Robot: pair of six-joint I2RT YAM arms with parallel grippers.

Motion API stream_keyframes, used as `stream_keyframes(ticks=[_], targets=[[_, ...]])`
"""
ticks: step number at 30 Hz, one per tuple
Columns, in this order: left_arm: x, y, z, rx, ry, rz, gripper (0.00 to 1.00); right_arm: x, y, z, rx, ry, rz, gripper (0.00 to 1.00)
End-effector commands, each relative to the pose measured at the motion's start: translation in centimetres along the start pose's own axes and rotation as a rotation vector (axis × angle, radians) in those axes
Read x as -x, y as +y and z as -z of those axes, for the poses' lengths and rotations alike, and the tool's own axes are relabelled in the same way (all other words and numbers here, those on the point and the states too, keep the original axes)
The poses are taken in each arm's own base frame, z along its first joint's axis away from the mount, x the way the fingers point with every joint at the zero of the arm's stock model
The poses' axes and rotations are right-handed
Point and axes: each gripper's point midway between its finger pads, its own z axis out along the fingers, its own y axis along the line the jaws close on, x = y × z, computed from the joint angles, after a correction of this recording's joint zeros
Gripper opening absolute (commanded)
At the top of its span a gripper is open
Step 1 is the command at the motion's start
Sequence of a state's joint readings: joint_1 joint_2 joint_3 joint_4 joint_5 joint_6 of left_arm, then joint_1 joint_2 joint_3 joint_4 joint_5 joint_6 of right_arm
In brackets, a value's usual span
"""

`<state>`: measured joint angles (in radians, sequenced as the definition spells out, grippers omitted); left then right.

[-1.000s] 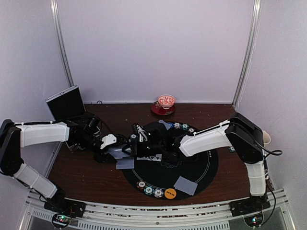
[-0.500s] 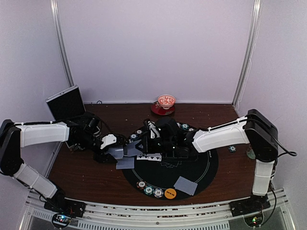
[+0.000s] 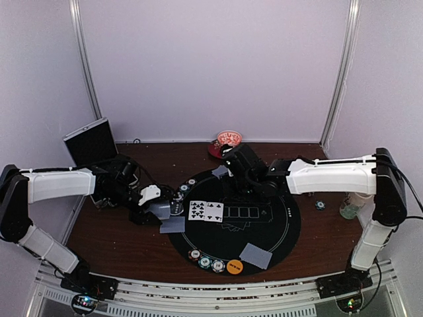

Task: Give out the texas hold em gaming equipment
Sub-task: Distribute the poker card in the community card area.

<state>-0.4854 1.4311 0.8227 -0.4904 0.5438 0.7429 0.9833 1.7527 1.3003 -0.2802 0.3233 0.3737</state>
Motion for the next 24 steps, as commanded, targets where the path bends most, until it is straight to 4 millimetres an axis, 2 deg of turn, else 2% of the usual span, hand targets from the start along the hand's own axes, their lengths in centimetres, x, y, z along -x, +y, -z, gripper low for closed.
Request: stream_keyframes(ticks=[1,6,14,18,24], targets=[[0.7,0.0,0.0,-0.008,-0.030,-0.021,0.58,-1.2,-2.8,0.8,-0.275,0.061,0.292,0.00],[0.7,0.0,0.0,-0.008,-0.031,-0.020,0.58,-1.8,-2.8,0.6,-0.401,0.071,0.479,0.00],[0.7,0.0,0.1,-0.007,-0.034,-0.022,0.58,-4.1,-3.3,-1.3,-0.506,0.118,0.725,0.00],[0.7,0.0,0.1,-0.007,-0.032,-0.022,0.58,-5.1,-3.0,-2.5,-0.479,0.122,0.802,0.00],[0.8,-0.1,0.2,-0.005,-0.035,-0.024,0.58,-6.5,-2.3,-3.8,-0.340,0.115,0.835,0.00]])
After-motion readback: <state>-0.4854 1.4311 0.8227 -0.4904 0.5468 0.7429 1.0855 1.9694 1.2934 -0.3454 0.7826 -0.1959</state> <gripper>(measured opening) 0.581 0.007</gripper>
